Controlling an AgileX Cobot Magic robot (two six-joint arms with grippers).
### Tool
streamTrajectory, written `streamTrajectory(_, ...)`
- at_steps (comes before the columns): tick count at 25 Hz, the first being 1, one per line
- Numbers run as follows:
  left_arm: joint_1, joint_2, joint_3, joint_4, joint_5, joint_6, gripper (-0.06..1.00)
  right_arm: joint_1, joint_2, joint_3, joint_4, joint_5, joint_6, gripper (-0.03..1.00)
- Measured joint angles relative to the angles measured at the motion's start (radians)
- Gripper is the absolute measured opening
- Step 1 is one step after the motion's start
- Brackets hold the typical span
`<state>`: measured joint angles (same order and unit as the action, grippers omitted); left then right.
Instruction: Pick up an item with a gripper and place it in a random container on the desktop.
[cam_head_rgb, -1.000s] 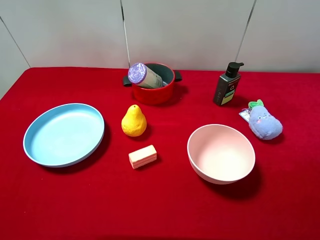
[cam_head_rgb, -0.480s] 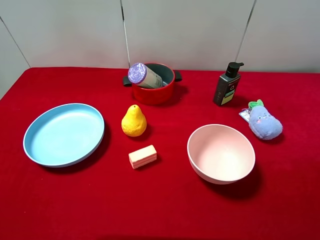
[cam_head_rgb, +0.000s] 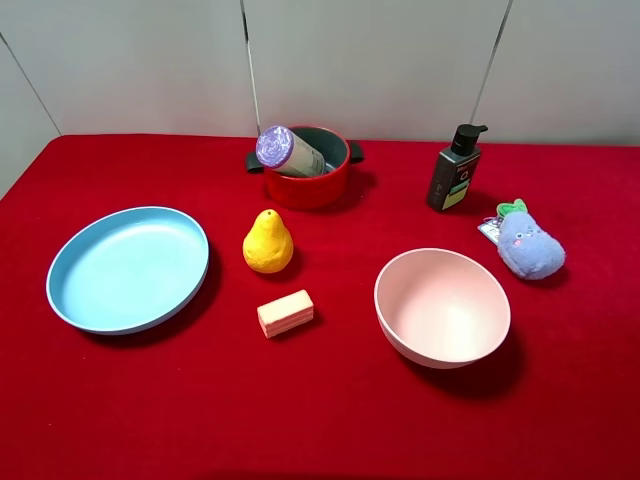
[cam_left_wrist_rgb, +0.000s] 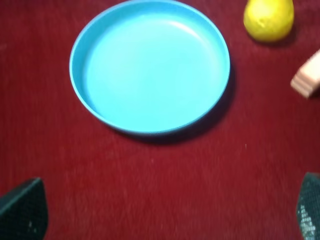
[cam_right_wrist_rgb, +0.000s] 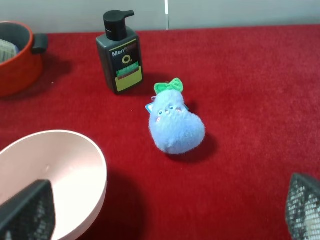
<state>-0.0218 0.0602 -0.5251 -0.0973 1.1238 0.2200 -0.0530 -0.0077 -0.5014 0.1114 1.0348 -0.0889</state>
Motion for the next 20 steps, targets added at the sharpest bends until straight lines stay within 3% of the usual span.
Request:
streamTrajectory(4, 0.039, -0.064, 0.028, -0.031, -0.042, 0.002, 1.0, 0.0, 0.0, 0.0, 0.0, 0.0, 0.0, 0.69)
streamTrajectory(20, 0.042, -0.065, 0.028, -0.035, -0.048, 0.004, 1.0, 0.0, 0.0, 0.0, 0.0, 0.0, 0.0, 0.69)
